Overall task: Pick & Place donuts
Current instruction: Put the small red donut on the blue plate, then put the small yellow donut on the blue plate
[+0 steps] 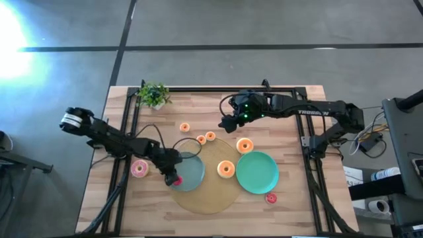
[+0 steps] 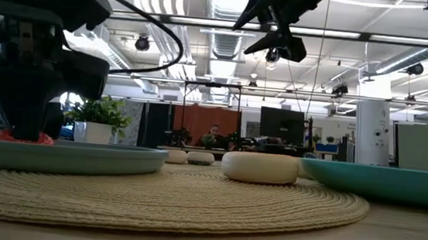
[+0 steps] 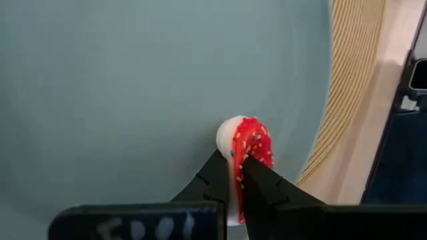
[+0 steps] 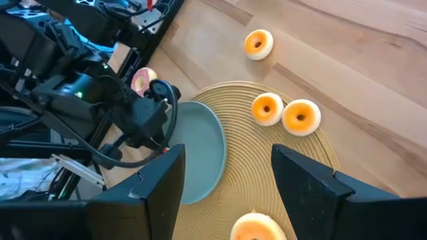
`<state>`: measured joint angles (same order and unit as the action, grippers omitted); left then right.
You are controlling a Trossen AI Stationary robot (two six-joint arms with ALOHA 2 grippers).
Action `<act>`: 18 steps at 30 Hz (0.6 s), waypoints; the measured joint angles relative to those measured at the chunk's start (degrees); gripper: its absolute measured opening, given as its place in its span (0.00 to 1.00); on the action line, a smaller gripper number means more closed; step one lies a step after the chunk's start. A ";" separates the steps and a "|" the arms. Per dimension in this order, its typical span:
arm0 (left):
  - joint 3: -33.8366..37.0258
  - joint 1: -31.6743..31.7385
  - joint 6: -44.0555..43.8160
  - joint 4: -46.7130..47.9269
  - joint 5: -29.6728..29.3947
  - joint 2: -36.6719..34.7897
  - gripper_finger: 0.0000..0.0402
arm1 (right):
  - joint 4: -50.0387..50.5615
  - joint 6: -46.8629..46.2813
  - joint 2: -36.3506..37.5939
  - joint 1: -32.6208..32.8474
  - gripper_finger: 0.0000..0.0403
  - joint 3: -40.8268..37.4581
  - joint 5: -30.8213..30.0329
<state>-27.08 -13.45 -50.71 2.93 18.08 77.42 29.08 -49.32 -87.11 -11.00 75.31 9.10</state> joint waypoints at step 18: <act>-6.13 -0.10 0.10 12.71 -5.78 -0.74 0.31 | 0.26 0.49 0.09 0.00 0.53 0.00 0.00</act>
<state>-33.21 -13.55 -50.61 15.64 12.30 76.68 29.34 -48.83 -87.02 -11.00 75.31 9.10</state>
